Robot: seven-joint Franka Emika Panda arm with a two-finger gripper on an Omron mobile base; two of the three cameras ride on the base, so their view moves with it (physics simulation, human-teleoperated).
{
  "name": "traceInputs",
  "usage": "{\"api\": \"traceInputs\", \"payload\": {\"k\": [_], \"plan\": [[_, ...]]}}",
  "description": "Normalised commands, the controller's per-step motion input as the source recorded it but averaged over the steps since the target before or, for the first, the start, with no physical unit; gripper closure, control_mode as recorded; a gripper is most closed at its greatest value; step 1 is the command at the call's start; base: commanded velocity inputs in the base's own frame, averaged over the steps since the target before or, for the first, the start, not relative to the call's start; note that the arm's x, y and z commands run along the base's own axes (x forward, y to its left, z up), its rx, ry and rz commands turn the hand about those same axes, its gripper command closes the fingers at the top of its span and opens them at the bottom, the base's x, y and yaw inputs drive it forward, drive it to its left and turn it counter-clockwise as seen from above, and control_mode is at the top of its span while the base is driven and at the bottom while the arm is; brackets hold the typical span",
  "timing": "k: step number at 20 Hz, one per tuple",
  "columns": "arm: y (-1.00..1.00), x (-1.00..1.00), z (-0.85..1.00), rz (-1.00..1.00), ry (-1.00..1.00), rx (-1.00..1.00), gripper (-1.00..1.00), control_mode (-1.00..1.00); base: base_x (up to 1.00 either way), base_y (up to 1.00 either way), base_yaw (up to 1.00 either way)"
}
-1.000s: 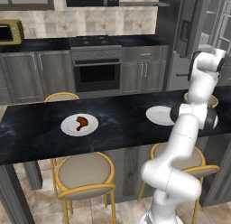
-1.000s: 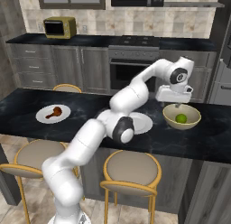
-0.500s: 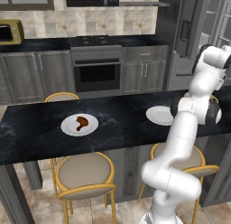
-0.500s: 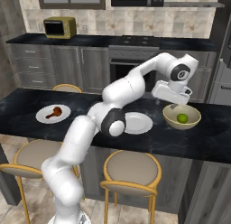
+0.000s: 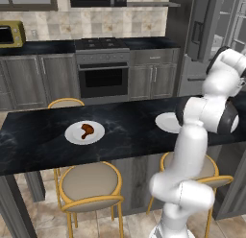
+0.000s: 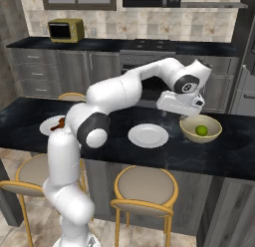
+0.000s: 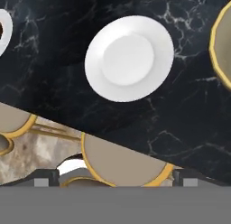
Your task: Pick the chicken drumstick and lime from their plates and place them in the bowl. Then put the bowl in the fridge.
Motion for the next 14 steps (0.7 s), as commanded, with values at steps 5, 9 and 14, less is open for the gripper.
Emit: {"api": "traceInputs", "payload": {"k": [5, 9, 14], "plan": [[0.83, -0.38, -0.02, 0.0, -0.21, -0.24, -1.0, -1.0, 0.0, 0.0, 0.0], [0.8, -0.13, 0.34, -0.03, 0.27, -0.02, -1.0, -1.0, 0.0, 0.0, 0.0], [0.8, -0.06, 0.12, -0.04, 0.21, -0.06, -1.0, -1.0, 0.0, 0.0, 0.0]]}}
